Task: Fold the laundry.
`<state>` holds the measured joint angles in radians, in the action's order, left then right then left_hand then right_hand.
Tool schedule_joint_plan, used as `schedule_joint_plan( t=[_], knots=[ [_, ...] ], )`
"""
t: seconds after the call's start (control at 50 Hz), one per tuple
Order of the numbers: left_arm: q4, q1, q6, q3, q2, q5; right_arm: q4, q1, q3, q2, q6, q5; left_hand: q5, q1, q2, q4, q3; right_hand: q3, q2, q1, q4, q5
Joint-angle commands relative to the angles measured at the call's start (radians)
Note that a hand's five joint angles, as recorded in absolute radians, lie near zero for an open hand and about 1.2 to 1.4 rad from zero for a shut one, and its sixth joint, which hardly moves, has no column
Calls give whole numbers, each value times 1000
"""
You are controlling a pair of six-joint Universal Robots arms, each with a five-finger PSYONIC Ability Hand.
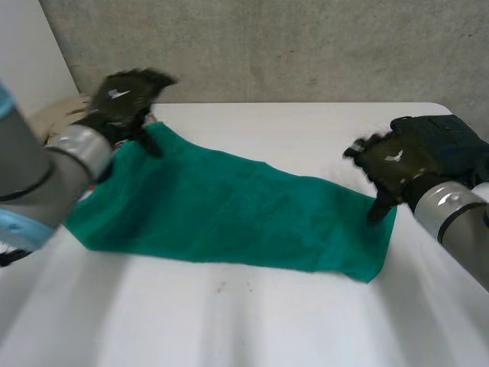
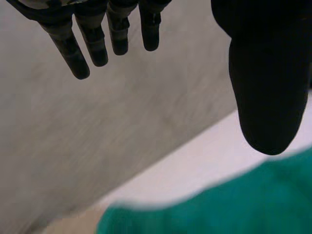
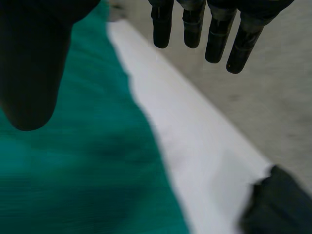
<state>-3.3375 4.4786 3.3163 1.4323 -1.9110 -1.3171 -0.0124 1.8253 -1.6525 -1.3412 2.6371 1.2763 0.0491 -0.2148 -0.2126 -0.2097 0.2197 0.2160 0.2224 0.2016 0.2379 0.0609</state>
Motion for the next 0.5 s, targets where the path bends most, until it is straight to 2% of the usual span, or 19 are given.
schedule_joint_plan(
  t=[0.02, 0.04, 0.12, 0.2, 0.38, 0.46, 0.48, 0.5],
  knots=[
    [52, 189, 236, 140, -8, 12, 186, 26, -26, 5, -5, -35, 69, -78, -80, -83, 73, 13, 6, 27, -9, -7],
    [58, 211, 303, 169, -11, 12, 184, 31, -30, 8, -5, -34, 69, -78, -80, -83, 73, 22, 15, 36, 0, 2],
    [59, 266, 448, 227, -22, 15, 134, 65, -67, 30, -5, -29, 75, -84, -86, -89, 79, 30, 24, 45, 9, 11],
    [59, 309, 543, 257, -58, 32, 51, 69, -110, 59, -6, -19, 95, -104, -107, -109, 99, 86, 80, 100, 64, 67],
    [61, 358, 655, 257, -135, 147, -58, 80, -147, 148, -12, 38, 163, -172, -174, -177, 167, 177, 171, 191, 155, 158],
    [62, 366, 664, 260, -145, 193, -95, 80, -139, 177, -17, 51, 175, -184, -186, -189, 179, 417, 411, 432, 395, 398],
    [62, 366, 664, 260, -148, 202, -115, 80, -138, 186, -25, 52, 178, -187, -189, -192, 182, 651, 644, 665, 629, 631],
    [61, 366, 664, 260, -155, 219, -127, 77, -138, 189, -29, 54, 204, -213, -215, -218, 208, 778, 771, 792, 756, 758]
  ],
)
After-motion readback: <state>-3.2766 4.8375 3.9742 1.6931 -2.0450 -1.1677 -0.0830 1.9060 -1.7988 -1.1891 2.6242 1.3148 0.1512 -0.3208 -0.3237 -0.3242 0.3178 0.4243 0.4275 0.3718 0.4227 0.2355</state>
